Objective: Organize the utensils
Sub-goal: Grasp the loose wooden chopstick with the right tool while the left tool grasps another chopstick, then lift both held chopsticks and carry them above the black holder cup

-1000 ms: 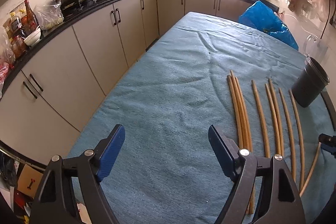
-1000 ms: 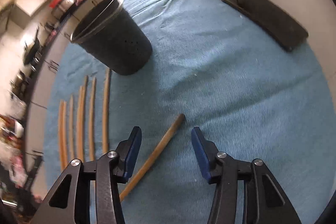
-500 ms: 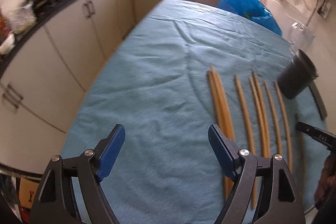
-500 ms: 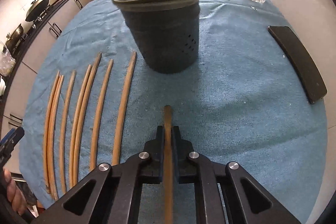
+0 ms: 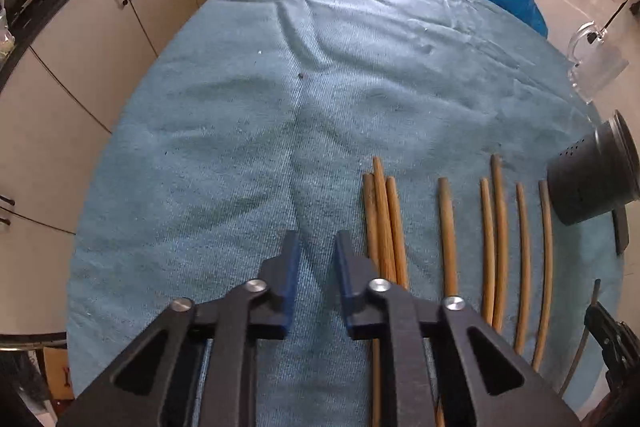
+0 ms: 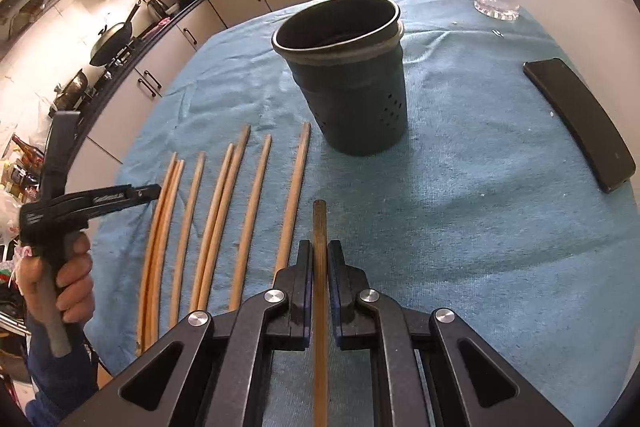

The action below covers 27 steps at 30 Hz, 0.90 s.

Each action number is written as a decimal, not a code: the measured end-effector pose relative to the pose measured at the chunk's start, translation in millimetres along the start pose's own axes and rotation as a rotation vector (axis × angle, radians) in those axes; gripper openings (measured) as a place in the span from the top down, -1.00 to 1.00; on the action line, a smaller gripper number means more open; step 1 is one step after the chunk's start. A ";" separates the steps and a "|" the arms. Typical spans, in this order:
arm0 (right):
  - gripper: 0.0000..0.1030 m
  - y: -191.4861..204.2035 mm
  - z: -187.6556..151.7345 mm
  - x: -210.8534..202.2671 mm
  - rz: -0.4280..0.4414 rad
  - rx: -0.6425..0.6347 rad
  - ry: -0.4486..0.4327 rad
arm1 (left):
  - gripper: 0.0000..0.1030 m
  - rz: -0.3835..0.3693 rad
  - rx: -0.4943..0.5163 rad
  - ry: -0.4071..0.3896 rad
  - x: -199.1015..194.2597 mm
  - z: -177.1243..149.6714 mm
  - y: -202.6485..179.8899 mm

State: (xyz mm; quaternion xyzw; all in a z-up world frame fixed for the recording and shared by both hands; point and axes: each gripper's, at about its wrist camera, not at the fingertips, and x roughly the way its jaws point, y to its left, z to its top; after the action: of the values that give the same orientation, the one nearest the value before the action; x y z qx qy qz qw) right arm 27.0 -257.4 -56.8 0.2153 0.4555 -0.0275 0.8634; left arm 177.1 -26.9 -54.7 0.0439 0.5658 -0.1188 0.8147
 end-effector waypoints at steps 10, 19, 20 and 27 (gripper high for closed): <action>0.84 2.7 -1.7 -9.1 0.019 -0.009 -0.015 | 0.64 -0.165 -0.029 0.020 -17.2 4.9 8.3; 0.84 7.1 -3.5 -13.6 0.023 -0.013 -0.019 | 0.86 -0.092 0.021 0.036 -4.5 -0.8 -11.8; 0.84 7.4 -3.0 -13.9 0.023 -0.018 -0.019 | 0.85 -0.091 0.009 0.035 -5.6 -1.0 -6.3; 0.84 11.5 0.5 -10.3 0.041 -0.026 -0.021 | 0.86 -0.071 -0.050 0.026 -8.9 3.6 28.1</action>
State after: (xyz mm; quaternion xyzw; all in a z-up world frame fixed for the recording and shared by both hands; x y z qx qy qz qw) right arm 24.1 -248.7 -44.4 0.2131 0.4422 -0.0060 0.8712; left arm 184.2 0.8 -46.8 0.0052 0.5804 -0.1328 0.8034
